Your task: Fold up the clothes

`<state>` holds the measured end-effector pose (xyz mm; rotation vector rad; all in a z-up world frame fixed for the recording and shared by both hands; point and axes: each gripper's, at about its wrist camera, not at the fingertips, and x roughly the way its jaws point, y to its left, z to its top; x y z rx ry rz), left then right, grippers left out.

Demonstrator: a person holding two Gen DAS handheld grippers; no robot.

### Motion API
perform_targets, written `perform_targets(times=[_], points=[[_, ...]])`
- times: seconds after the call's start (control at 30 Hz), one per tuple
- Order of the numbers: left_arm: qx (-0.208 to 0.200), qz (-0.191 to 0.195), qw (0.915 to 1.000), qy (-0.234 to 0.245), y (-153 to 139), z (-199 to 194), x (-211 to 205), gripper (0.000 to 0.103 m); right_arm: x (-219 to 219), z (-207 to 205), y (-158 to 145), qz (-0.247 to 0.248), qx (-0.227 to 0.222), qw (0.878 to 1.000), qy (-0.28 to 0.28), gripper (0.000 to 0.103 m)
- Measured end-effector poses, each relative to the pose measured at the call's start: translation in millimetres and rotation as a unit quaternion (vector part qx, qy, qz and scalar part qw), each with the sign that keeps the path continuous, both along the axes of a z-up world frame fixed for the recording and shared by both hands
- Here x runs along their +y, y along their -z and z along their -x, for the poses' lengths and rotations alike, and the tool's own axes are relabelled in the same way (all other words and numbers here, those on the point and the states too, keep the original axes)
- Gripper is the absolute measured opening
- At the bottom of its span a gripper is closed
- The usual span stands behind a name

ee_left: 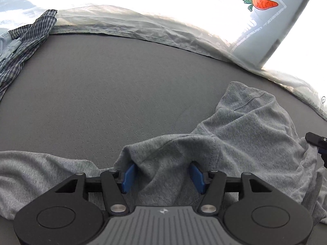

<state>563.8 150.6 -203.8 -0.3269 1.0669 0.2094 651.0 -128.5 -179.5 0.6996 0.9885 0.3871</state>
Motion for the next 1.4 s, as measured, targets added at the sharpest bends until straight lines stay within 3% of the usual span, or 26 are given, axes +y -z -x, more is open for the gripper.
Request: perform_targets(times=[0.2, 0.37, 0.43, 0.47, 0.5, 0.57, 0.7, 1.0, 1.2, 1.4], points=[[-0.017, 0.019, 0.9995, -0.020, -10.1, -1.7, 9.8, 0.058, 21.5, -39.9, -81.5, -0.044, -0.109, 0.993, -0.020, 0.006], [-0.041, -0.001, 0.9988, -0.026, -25.1, -1.8, 13.3, 0.058, 53.1, -46.6, -160.0, -0.100, -0.223, 0.967, -0.067, 0.006], [-0.046, -0.016, 0.9985, -0.026, -26.9, -2.6, 13.4, 0.058, 71.3, -50.4, -166.1, -0.109, -0.218, 0.966, -0.090, 0.007], [-0.045, -0.022, 0.9984, -0.029, -26.3, -3.3, 13.8, 0.058, 82.3, -53.6, -164.1, -0.088, -0.209, 0.968, -0.108, 0.009], [-0.043, -0.028, 0.9982, -0.031, -25.7, -4.0, 14.2, 0.058, 92.7, -54.3, -157.6, -0.037, -0.193, 0.973, -0.120, 0.016], [-0.042, -0.033, 0.9979, -0.036, -25.3, -3.3, 14.8, 0.058, 100.2, -47.9, -141.0, 0.038, -0.169, 0.977, -0.121, 0.020], [-0.041, -0.019, 0.9981, -0.042, -25.5, 6.3, 19.0, 0.058, 78.3, -28.4, -102.3, 0.061, -0.128, 0.985, -0.096, 0.028], [0.012, -0.011, 0.9995, -0.027, -6.6, 2.5, 0.5, 0.058, 13.0, 21.1, -43.7, 0.151, -0.046, 0.986, -0.045, 0.030], [-0.024, 0.016, 0.9995, 0.016, -11.2, 3.7, -23.1, 0.063, -20.5, 45.7, -24.8, 0.210, -0.029, 0.977, -0.008, 0.035], [-0.053, 0.006, 0.9952, 0.083, -10.3, 4.6, -52.3, 0.065, -70.7, 67.1, -22.5, 0.233, -0.014, 0.972, 0.042, 0.040]])
